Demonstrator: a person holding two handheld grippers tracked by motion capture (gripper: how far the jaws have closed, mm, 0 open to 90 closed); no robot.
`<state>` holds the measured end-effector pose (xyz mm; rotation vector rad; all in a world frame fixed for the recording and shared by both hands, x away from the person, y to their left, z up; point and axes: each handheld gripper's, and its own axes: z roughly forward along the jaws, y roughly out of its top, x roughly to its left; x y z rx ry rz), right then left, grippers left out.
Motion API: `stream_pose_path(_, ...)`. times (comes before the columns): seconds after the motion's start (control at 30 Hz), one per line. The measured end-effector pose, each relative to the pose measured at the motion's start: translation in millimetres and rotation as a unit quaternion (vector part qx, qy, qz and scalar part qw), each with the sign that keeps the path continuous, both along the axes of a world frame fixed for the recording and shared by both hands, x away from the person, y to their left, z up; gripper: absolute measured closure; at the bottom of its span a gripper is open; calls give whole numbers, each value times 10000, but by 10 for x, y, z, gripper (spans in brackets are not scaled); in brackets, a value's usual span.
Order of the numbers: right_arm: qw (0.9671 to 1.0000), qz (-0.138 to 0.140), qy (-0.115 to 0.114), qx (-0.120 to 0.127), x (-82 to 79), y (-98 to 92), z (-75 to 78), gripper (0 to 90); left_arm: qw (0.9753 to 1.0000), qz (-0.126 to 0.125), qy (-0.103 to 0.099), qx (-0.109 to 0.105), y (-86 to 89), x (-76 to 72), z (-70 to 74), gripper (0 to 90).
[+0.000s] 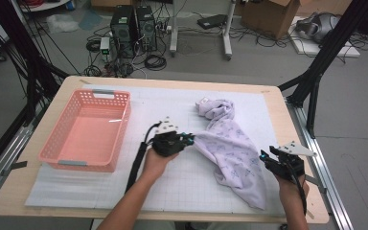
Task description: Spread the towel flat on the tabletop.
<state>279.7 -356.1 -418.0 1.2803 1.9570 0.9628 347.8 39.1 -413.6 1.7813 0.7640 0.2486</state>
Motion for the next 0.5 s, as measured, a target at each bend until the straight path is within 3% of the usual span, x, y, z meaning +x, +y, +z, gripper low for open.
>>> stream_pose_path(0.03,10000,0,0,0,0,0,0,584,10000,0,0,0,0,0,0,848)
stream_pose_path(0.1,10000,46,21,13,7,21,0,586,9996,290,19,31,209,20,-25,849)
stream_pose_path(0.2,9999,109,63,-5,20,51,-18,594,9964,836,41,101,490,70,-38,850)
stream_pose_path(0.27,9998,158,94,-6,34,76,-31,595,9904,1377,31,113,600,105,-41,849)
stream_pose_path(0.33,9998,190,95,1,42,85,-35,595,9852,1710,56,138,657,144,-60,849)
stream_pose_path(0.37,9996,239,125,7,51,107,-41,595,9841,1771,74,143,664,154,-72,846)
stream_pose_path(0.5,9983,544,218,62,81,190,-74,600,9877,1549,6,220,599,89,-133,708)
